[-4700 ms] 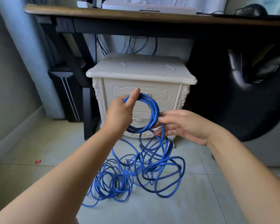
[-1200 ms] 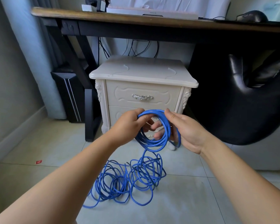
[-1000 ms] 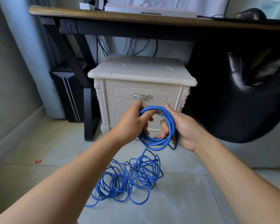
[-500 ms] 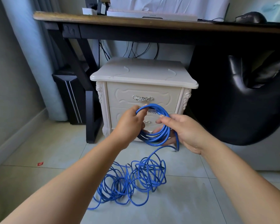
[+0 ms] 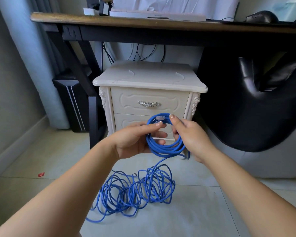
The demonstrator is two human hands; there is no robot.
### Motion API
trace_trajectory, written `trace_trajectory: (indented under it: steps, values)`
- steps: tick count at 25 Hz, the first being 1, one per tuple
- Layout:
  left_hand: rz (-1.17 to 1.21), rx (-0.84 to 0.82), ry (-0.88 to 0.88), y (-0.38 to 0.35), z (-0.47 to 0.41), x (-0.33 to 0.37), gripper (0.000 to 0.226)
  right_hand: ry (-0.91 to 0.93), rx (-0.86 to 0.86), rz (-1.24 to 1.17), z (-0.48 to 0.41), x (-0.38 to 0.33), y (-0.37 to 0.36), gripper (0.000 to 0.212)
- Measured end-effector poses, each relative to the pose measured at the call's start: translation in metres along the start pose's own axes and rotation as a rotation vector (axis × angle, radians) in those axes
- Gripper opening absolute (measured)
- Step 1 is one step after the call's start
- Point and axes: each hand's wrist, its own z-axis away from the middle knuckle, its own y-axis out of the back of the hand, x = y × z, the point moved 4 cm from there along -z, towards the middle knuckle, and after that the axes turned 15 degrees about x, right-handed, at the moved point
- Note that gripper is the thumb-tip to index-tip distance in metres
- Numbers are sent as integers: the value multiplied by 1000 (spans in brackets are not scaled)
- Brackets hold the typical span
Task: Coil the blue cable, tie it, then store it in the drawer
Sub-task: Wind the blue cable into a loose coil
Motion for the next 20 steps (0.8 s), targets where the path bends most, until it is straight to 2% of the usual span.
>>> trace_trajectory:
  steps: [4,6,7,10,15,18,20]
  values:
    - [-379,129,-54,-6,-10,3,62,266,-142,356,3,-9,-4,40]
    - [-527,179,-132,-11,-13,6,69,326,-188,437,5,-12,-7,32]
    - [-547,171,-159,-13,-13,6,65,333,-192,431,5,-12,-8,30]
    - [-469,158,-202,-19,-10,9,51,254,-189,274,4,-11,-7,25]
    - [-241,285,-207,-8,-14,9,47,-149,-425,-234,2,-3,-1,18]
    - [-114,435,-209,8,-15,15,49,-140,-563,-102,6,-1,4,23]
    - [-56,521,-227,14,-14,17,49,-153,-553,-72,6,1,5,26]
